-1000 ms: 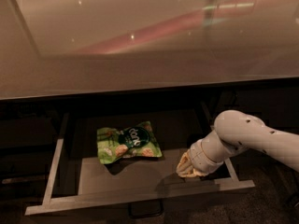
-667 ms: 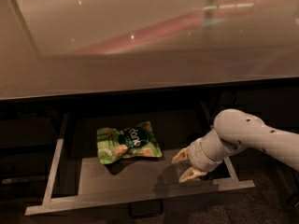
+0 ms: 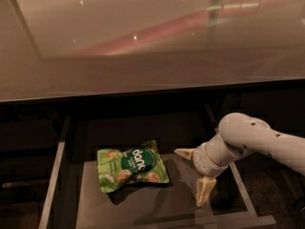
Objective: Open top drawer
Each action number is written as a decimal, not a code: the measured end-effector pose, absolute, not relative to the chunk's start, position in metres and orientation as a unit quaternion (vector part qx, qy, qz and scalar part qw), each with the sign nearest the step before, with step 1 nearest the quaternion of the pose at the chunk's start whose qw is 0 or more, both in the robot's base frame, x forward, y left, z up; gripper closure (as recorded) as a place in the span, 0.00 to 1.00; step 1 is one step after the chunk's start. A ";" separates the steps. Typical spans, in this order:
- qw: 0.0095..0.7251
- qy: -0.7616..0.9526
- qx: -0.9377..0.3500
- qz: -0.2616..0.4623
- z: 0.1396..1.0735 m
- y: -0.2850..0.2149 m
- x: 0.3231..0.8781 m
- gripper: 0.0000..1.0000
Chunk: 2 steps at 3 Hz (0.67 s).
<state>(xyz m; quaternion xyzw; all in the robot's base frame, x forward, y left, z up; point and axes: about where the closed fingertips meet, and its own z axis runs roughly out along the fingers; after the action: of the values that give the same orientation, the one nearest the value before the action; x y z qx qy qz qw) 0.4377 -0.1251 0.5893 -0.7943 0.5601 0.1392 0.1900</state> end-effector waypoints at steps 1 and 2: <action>0.199 0.557 -0.795 0.136 0.601 -0.124 0.436 0.00; 0.213 0.547 -0.801 0.117 0.629 -0.117 0.430 0.00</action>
Offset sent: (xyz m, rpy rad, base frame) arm -0.0137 0.0152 0.0756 0.0152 -0.1330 0.0232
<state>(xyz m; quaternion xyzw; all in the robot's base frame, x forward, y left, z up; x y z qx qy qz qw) 0.4301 -0.1169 0.6290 -0.8009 0.5471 0.1174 0.2131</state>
